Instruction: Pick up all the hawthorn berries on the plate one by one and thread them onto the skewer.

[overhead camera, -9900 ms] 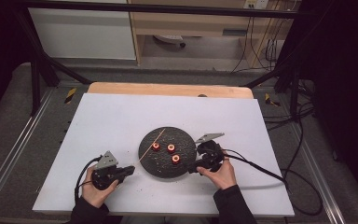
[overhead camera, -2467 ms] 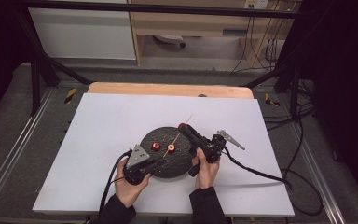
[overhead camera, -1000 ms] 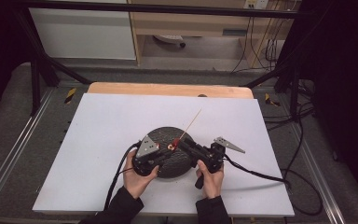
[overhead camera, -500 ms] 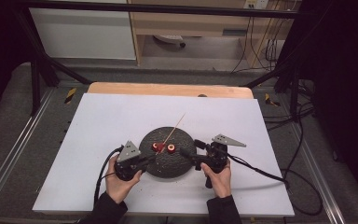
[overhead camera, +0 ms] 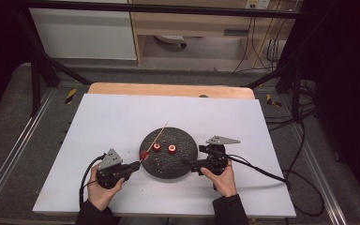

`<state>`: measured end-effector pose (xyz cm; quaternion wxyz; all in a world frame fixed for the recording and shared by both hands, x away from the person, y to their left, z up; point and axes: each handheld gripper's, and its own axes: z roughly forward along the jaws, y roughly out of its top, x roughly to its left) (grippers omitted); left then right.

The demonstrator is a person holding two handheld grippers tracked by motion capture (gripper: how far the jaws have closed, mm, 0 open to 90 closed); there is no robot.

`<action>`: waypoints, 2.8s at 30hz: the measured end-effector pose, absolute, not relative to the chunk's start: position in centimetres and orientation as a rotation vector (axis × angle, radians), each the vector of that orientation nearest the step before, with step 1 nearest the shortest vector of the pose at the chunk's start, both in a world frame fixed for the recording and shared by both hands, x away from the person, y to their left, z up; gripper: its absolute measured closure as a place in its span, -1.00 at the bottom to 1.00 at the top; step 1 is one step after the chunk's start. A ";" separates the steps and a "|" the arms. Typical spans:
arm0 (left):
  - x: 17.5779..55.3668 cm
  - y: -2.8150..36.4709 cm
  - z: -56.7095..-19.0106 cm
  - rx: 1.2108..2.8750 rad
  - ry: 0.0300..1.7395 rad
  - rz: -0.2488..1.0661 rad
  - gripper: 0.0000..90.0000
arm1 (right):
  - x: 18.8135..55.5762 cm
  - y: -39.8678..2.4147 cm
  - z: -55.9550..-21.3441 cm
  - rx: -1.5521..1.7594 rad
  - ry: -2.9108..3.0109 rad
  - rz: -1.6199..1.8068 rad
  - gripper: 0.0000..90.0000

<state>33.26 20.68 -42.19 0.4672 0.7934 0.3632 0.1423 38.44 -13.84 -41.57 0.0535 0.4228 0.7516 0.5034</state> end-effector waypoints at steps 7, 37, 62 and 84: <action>33.0 21.9 -42.6 1.957 0.903 0.353 0.96 | 39.8 -12.3 -40.6 1.240 2.357 1.378 -0.96; 33.3 23.7 -43.2 1.958 0.933 0.338 0.96 | 45.8 -5.4 -40.5 1.232 2.634 0.845 -0.27; 33.3 23.6 -43.3 1.961 0.928 0.335 0.96 | 47.0 -4.6 -41.6 1.345 2.689 0.759 0.33; 33.2 23.6 -43.1 1.960 0.921 0.343 0.96 | 46.3 -5.4 -39.6 1.415 2.663 0.814 0.36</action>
